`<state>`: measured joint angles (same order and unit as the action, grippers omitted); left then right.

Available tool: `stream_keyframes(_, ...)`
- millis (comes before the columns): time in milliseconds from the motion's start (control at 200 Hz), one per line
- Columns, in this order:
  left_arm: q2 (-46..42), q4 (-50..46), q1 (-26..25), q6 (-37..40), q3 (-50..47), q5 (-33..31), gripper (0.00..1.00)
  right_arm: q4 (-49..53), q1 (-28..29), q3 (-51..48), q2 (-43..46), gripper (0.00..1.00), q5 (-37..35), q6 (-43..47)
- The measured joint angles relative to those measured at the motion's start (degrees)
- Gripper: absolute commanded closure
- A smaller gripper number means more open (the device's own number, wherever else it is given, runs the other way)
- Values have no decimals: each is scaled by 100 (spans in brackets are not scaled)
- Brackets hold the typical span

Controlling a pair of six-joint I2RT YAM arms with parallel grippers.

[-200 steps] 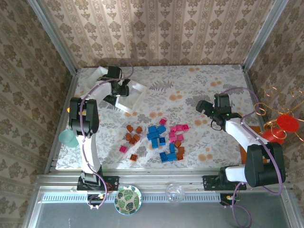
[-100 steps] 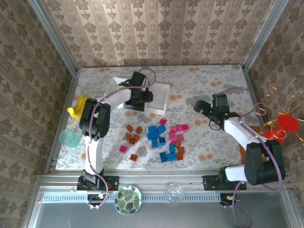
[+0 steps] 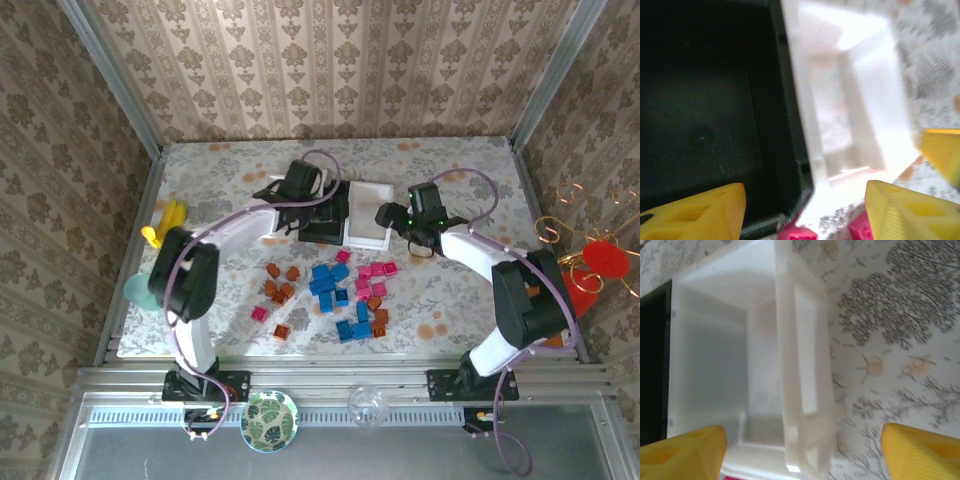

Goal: Sort the legos into containers by color
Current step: Move the container to the top-center of the table, then rotate the container at the top-center of the table, then pick up the lego from the bottom-center of the table.

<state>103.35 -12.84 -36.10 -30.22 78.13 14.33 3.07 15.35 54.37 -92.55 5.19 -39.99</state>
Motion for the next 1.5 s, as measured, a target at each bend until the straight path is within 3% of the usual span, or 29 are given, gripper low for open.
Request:
stream_keyframes(215, -2214, 422, 2, 286, -1010, -542, 12, 352, 9, 649, -638, 53, -20, 345)
stream_keyframes(235, -2420, 450, 2, 328, -1134, -599, 2, 402, 7, 704, -691, 55, -24, 372)
stream_keyframes(260, -2649, 466, 2, 389, -1283, -675, 0, 463, 7, 772, -756, 57, -28, 461)
stream_keyframes(415, -3762, 527, 2, 529, -2116, -1058, 0, 798, 7, 1196, -1036, 68, -44, 800)
stream_keyframes(665, -5099, 562, 2, 632, -2920, -1462, 0, 1237, 2, 1926, -1379, 75, -42, 1340)
stream_keyframes(980, -5775, 1137, 2, 667, -3696, -1311, 0, 1532, -26, 2527, -1770, 85, -20, 1604)
stream_keyframes(1050, -5952, 1290, 2, 623, -3934, -1268, 0, 1552, -55, 2643, -1856, 80, -17, 1628)
stream_keyframes(1265, -6343, 1589, 223, 164, -4052, -1029, 0, 1495, -70, 2677, -1838, 40, -13, 1687)
stream_keyframes(1500, -6649, 2074, 743, -673, -4439, -597, 0, 1388, 238, 1416, -293, 28, -179, 1421)
